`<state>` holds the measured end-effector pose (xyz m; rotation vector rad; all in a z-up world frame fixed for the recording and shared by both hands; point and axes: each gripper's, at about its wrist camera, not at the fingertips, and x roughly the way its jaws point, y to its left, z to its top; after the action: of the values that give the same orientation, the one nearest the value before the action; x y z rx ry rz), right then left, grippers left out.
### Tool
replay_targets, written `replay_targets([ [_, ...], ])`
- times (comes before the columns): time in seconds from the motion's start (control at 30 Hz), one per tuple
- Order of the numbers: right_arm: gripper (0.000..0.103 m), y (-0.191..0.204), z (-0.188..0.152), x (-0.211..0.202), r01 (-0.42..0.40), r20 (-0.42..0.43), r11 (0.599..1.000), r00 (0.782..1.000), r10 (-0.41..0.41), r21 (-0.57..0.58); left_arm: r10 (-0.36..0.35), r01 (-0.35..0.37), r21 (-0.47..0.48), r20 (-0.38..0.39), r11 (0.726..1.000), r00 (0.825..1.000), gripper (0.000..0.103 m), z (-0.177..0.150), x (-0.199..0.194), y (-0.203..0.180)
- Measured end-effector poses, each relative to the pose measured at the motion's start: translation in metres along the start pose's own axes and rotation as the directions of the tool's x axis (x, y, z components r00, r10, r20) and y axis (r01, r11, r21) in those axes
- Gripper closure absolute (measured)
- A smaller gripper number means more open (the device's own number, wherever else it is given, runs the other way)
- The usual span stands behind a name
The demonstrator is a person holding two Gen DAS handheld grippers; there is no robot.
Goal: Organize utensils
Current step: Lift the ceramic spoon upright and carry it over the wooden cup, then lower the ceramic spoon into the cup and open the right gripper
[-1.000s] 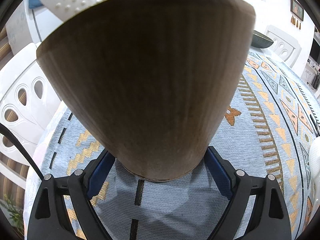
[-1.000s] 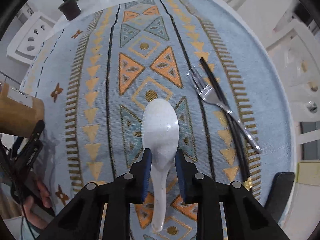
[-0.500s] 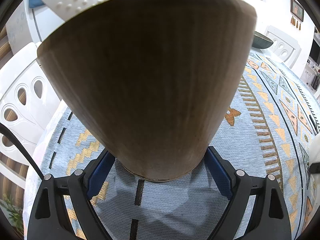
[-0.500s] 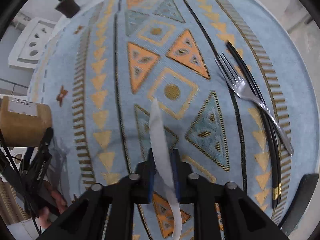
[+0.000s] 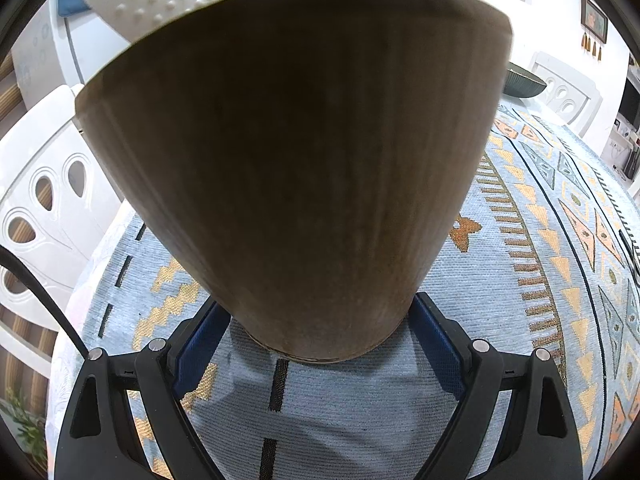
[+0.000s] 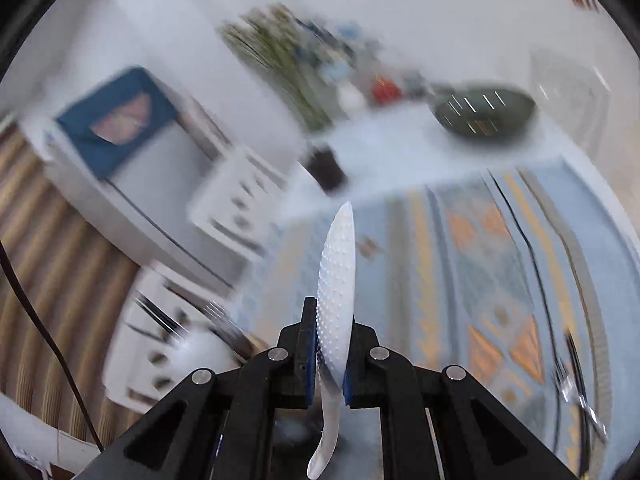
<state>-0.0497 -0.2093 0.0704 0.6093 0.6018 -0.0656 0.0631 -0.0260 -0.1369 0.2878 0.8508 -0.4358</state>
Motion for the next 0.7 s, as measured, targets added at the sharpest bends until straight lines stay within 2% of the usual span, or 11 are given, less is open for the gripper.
replay_targets([
  [0.1,0.094,0.038,0.015,0.004,-0.054,0.069,0.997,0.996,0.058,-0.056,0.0,0.0,0.0,0.0,1.0,1.0,0.013,0.0,0.0,0.0],
  [0.3,0.094,0.092,0.006,0.039,-0.038,0.09,0.981,0.994,0.055,-0.188,0.0,0.0,0.0,0.0,1.0,1.0,0.013,0.0,0.0,0.0],
  [0.53,0.094,0.103,-0.021,0.071,0.062,0.107,0.949,0.994,-0.03,-0.311,0.002,-0.002,0.001,0.001,1.0,1.0,0.013,-0.001,0.0,-0.001],
  [0.7,0.094,0.102,-0.029,0.083,0.081,0.101,0.938,0.994,-0.05,-0.337,0.004,-0.004,0.002,0.002,1.0,1.0,0.013,-0.001,-0.001,-0.001],
])
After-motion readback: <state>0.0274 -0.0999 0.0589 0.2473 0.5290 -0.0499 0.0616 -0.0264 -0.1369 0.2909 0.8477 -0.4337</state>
